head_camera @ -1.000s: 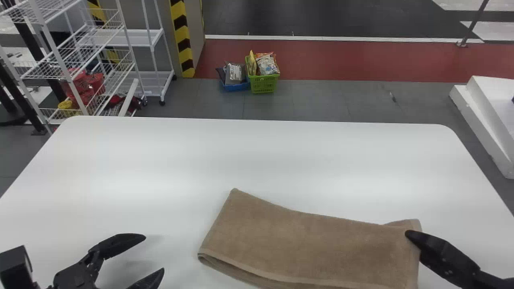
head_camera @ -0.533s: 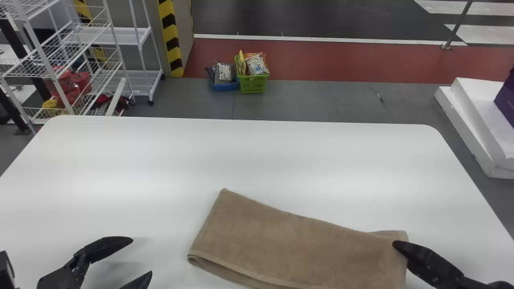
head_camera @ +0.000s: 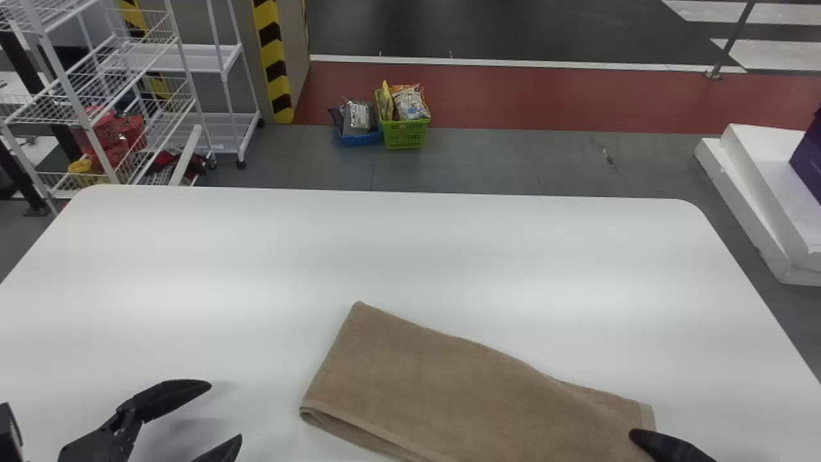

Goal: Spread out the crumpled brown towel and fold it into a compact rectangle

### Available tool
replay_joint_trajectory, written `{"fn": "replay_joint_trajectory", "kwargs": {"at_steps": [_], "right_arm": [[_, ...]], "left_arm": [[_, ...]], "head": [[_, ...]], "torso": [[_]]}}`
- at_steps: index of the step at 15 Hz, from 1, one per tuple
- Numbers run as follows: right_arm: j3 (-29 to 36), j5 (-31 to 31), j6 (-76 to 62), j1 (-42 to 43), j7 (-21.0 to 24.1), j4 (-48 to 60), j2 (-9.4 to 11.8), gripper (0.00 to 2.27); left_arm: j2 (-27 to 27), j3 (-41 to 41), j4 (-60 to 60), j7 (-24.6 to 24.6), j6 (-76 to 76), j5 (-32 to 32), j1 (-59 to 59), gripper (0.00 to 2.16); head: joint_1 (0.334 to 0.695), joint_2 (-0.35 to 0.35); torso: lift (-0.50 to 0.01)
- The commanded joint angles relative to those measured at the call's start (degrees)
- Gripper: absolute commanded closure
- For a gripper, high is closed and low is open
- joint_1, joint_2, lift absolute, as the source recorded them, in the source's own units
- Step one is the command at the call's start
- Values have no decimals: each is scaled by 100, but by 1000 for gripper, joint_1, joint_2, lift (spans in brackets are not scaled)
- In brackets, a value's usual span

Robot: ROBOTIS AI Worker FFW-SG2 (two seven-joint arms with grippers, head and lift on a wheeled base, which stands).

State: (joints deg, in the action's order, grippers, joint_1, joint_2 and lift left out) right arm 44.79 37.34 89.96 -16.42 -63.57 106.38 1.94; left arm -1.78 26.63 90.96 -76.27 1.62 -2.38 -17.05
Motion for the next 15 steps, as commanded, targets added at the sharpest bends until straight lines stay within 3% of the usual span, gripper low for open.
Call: {"fn": "replay_joint_trajectory", "kwargs": {"at_steps": [1, 4, 6, 7, 11, 15], "right_arm": [[-5, -104, 12, -2, 12, -3, -1, 1217], [4, -192, 12, 33, 56, 6, -10, 1193], [30, -200, 12, 33, 73, 76, -10, 674], [56, -209, 12, 16, 100, 146, -19, 569], [179, -279, 12, -28, 135, 348, -36, 569], [338, -403, 12, -72, 161, 700, -133, 238]], "left_arm": [[3, 0, -8, -2, 0, 18, 0, 87], [11, -9, -17, -2, 0, 18, 0, 87], [20, -17, -17, -2, 0, 45, 0, 87], [20, -17, -26, -2, 0, 45, 0, 87], [20, -35, -52, 16, 0, 62, 9, 87], [29, -35, -52, 16, 0, 80, 17, 87]], "head": [[695, -31], [695, -34], [695, -39], [695, -41], [695, -55], [695, -69]], "torso": [[-127], [-127], [-127], [-127], [-127], [-127]]}}
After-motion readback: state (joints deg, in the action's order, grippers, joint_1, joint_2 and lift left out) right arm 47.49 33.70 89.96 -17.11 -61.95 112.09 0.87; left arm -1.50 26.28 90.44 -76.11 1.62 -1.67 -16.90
